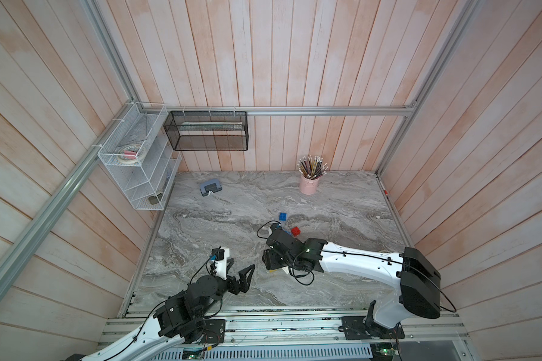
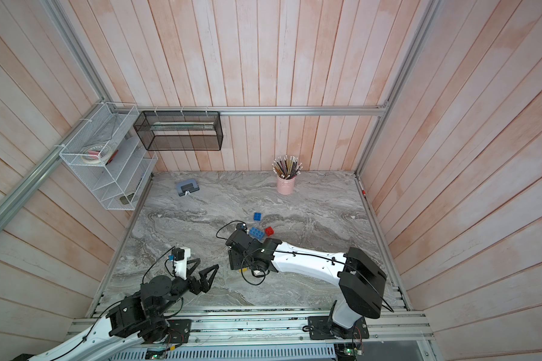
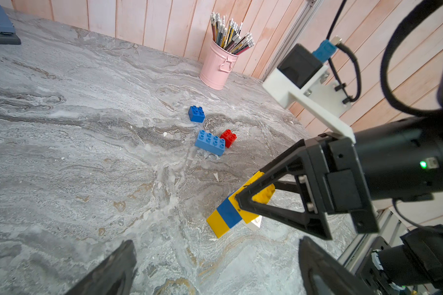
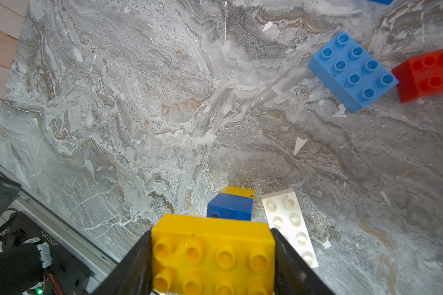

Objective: Assemble a spoon with lego
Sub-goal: Assemble the lego brick with the lego brick.

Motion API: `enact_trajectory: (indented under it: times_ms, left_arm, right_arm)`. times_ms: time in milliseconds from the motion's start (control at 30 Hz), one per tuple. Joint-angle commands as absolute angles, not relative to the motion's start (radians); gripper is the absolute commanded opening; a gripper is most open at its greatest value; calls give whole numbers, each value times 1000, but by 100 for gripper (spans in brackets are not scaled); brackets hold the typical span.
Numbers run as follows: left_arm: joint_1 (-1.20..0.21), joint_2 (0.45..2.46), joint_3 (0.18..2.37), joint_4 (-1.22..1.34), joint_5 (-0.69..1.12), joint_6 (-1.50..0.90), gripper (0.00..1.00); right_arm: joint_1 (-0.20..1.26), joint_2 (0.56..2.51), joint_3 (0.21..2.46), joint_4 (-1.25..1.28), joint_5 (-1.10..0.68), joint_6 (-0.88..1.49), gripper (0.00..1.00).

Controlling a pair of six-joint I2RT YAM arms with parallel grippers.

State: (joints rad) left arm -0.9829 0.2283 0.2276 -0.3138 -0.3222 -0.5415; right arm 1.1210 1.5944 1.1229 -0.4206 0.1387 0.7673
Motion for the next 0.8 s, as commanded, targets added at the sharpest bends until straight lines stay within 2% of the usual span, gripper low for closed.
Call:
enact_trajectory:
  times_ms: [0, 767]
  left_arm:
    - [-986, 217, 214, -298, -318, -526, 100]
    - [-986, 215, 207, -295, -313, -525, 100]
  right_arm:
    - [1128, 1606, 1127, -429, 171, 790, 50]
    - [1161, 1679, 1151, -493, 275, 788, 49]
